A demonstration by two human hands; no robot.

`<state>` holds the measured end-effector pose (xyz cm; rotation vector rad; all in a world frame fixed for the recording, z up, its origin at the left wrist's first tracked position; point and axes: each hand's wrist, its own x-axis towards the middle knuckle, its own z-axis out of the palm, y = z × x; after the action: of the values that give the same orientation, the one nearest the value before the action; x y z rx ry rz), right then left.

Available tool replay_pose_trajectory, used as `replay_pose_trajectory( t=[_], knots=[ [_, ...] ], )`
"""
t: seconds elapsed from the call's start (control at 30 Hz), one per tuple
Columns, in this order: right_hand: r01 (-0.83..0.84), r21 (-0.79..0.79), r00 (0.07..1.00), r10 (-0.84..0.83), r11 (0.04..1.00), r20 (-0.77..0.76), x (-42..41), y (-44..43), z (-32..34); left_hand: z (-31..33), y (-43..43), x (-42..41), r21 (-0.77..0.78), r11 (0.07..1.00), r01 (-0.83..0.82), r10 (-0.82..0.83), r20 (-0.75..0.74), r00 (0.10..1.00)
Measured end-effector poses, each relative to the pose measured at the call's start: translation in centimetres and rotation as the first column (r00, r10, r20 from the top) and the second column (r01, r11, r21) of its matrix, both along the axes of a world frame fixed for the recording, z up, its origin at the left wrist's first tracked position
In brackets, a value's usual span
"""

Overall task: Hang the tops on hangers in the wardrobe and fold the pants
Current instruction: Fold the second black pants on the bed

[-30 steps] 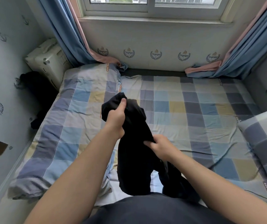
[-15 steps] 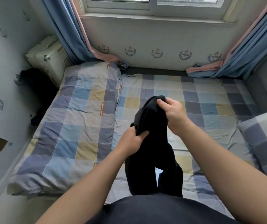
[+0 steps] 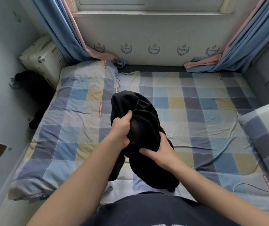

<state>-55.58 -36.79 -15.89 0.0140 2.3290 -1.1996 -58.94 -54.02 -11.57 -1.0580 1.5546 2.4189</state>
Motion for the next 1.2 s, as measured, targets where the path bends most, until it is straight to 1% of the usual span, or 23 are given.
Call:
replay_pose_trajectory(
  t=[0.1, 0.13, 0.2, 0.23, 0.27, 0.33, 0.4, 0.47, 0.5, 0.57, 0.6, 0.67, 0.7, 0.73, 0.77, 0.8, 0.87, 0.93, 0.97, 1.03, 1.1, 1.17, 1.2],
  knots=[
    [-0.074, -0.062, 0.996, 0.077, 0.995, 0.05, -0.8, -0.1, 1.0, 0.4, -0.3, -0.5, 0.056, 0.996, -0.076, 0.072, 0.061, 0.995],
    [-0.113, -0.017, 0.993, 0.114, 0.993, 0.027, -0.8, -0.2, 1.0, 0.6, -0.4, -0.7, 0.086, 0.992, -0.095, 0.087, 0.089, 0.992],
    [-0.163, 0.146, 0.983, 0.172, 0.976, -0.057, -1.1, -0.2, 0.4, 0.9, -0.6, -1.0, 0.13, 0.986, -0.103, 0.087, 0.123, 0.989],
    [-0.162, 0.201, 0.977, 0.186, 0.966, -0.105, -1.4, -0.2, 0.0, 0.9, -0.6, -1.2, 0.131, 0.986, -0.1, 0.083, 0.126, 0.989],
    [-0.16, 0.214, 0.971, 0.192, 0.964, -0.142, -1.8, -0.2, -0.3, 1.0, -0.7, -1.3, 0.133, 0.987, -0.095, 0.08, 0.119, 0.99],
    [-0.171, 0.151, 0.963, 0.197, 0.974, -0.182, -2.9, 0.2, -0.5, 1.3, -1.2, -1.3, 0.16, 0.984, -0.083, 0.073, 0.067, 0.995],
    [-0.152, 0.032, 0.97, 0.155, 0.988, -0.188, -4.1, 0.5, 0.2, 1.7, -2.0, -1.2, 0.187, 0.981, -0.054, 0.062, -0.04, 0.997],
    [-0.04, -0.131, 0.984, 0.016, 0.991, -0.179, -5.4, 0.5, 1.5, 1.9, -2.8, -1.0, 0.111, 0.994, 0.008, 0.006, -0.13, 0.992],
    [0.023, -0.207, 0.984, -0.058, 0.978, -0.168, -6.1, 0.3, 2.2, 1.9, -2.8, -0.7, 0.008, 0.999, 0.054, -0.052, -0.148, 0.988],
    [0.129, -0.336, 0.979, -0.175, 0.933, -0.109, -7.5, -0.1, 3.9, 1.7, -2.1, 0.3, -0.22, 0.954, 0.206, -0.238, -0.131, 0.962],
    [0.18, -0.4, 0.974, -0.219, 0.898, -0.053, -8.2, -0.5, 4.7, 1.2, -1.4, 0.9, -0.279, 0.919, 0.278, -0.314, -0.092, 0.945],
    [0.269, -0.493, 0.96, -0.274, 0.827, 0.065, -9.4, -1.0, 6.2, 0.4, 0.1, 2.4, -0.275, 0.865, 0.419, -0.426, 0.035, 0.904],
    [0.289, -0.501, 0.955, -0.282, 0.816, 0.093, -9.8, -1.1, 6.7, 0.1, 0.8, 2.9, -0.243, 0.842, 0.481, -0.472, 0.098, 0.876],
    [0.297, -0.487, 0.953, -0.285, 0.822, 0.1, -10.1, -1.1, 7.0, -0.1, 1.3, 3.3, -0.199, 0.831, 0.52, -0.505, 0.123, 0.854],
    [0.301, -0.469, 0.952, -0.288, 0.83, 0.101, -10.2, -1.0, 7.2, -0.3, 1.7, 3.4, -0.156, 0.837, 0.525, -0.514, 0.106, 0.851],
    [0.31, -0.457, 0.95, -0.293, 0.834, 0.109, -10.3, -0.8, 7.2, -0.4, 1.9, 3.4, -0.114, 0.853, 0.51, -0.508, 0.051, 0.86],
    [0.345, -0.471, 0.939, -0.297, 0.812, 0.176, -10.0, -0.3, 7.0, -0.4, 1.8, 3.4, -0.067, 0.883, 0.465, -0.47, -0.12, 0.875],
    [0.371, -0.485, 0.926, -0.278, 0.792, 0.255, -9.3, 0.1, 6.7, -0.1, 1.5, 3.5, -0.121, 0.883, 0.453, -0.469, -0.208, 0.858],
    [0.359, -0.492, 0.928, -0.249, 0.793, 0.277, -8.8, 0.3, 6.6, -0.1, 1.6, 3.6, -0.168, 0.877, 0.45, -0.478, -0.207, 0.854],
    [0.28, -0.559, 0.946, -0.127, 0.78, 0.297, -7.4, 0.8, 6.4, -0.3, 2.0, 3.6, -0.231, 0.896, 0.38, -0.418, -0.152, 0.895],
    [0.174, -0.636, 0.953, 0.034, 0.752, 0.3, -5.9, 1.7, 5.9, -0.4, 2.3, 3.1, -0.184, 0.95, 0.25, -0.271, -0.098, 0.957],
    [0.047, -0.619, 0.957, 0.142, 0.784, 0.253, -4.4, 2.5, 4.8, -0.4, 2.0, 2.5, -0.162, 0.97, 0.181, -0.194, -0.068, 0.979],
    [-0.004, -0.575, 0.966, 0.152, 0.818, 0.21, -3.9, 2.6, 4.1, -0.4, 1.7, 2.2, -0.173, 0.967, 0.185, -0.198, -0.061, 0.978]
  ],
)
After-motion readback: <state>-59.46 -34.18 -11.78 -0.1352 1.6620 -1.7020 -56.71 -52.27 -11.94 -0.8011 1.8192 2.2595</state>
